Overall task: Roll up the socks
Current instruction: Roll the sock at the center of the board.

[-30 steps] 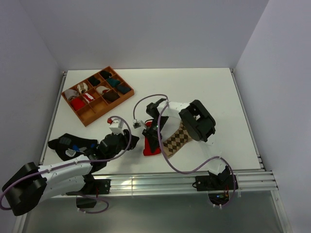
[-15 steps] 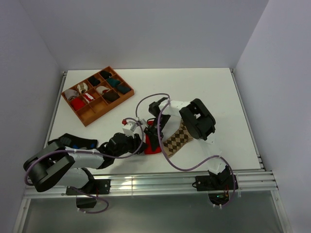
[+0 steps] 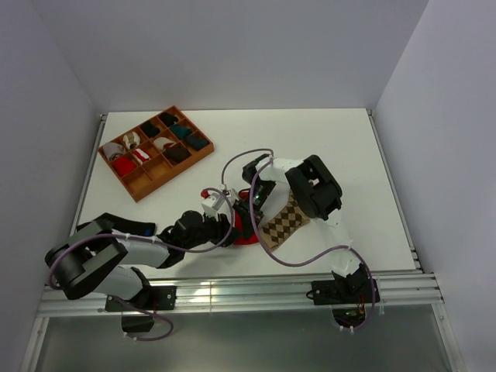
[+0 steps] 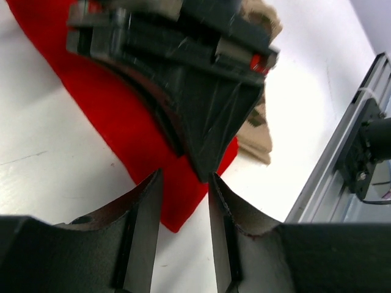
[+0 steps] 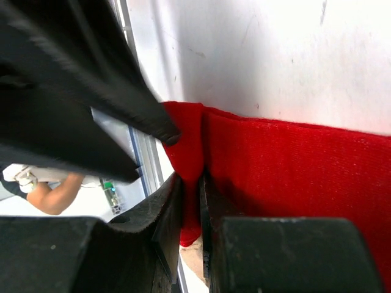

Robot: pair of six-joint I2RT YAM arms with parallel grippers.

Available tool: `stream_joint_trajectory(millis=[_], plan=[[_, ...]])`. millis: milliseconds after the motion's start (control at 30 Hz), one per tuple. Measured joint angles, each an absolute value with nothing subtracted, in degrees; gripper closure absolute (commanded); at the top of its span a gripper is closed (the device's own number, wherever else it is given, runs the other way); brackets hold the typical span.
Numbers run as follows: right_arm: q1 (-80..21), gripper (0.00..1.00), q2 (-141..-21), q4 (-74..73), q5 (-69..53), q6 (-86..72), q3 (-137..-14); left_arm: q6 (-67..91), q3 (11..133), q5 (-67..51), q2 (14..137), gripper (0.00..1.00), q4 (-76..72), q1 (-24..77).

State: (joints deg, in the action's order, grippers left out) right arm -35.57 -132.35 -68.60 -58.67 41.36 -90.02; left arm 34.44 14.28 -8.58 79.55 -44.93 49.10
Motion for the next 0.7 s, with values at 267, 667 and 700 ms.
stream_joint_trajectory(millis=[267, 667, 700], plan=[[-34.1, 0.86, -133.5, -72.7, -59.8, 44.6, -91.0, 34.1, 15.1, -9.5, 84.6, 0.59, -46.5, 49.1], [-33.6, 0.79, -135.4, -73.7, -60.1, 43.1, -91.9, 33.8, 17.5, -12.1, 87.0, 0.78, -46.6, 49.2], [-33.6, 0.79, -135.3, -73.3, -59.9, 42.4, -91.9, 33.7, 18.0, -12.1, 87.5, 0.80, -46.0, 49.3]])
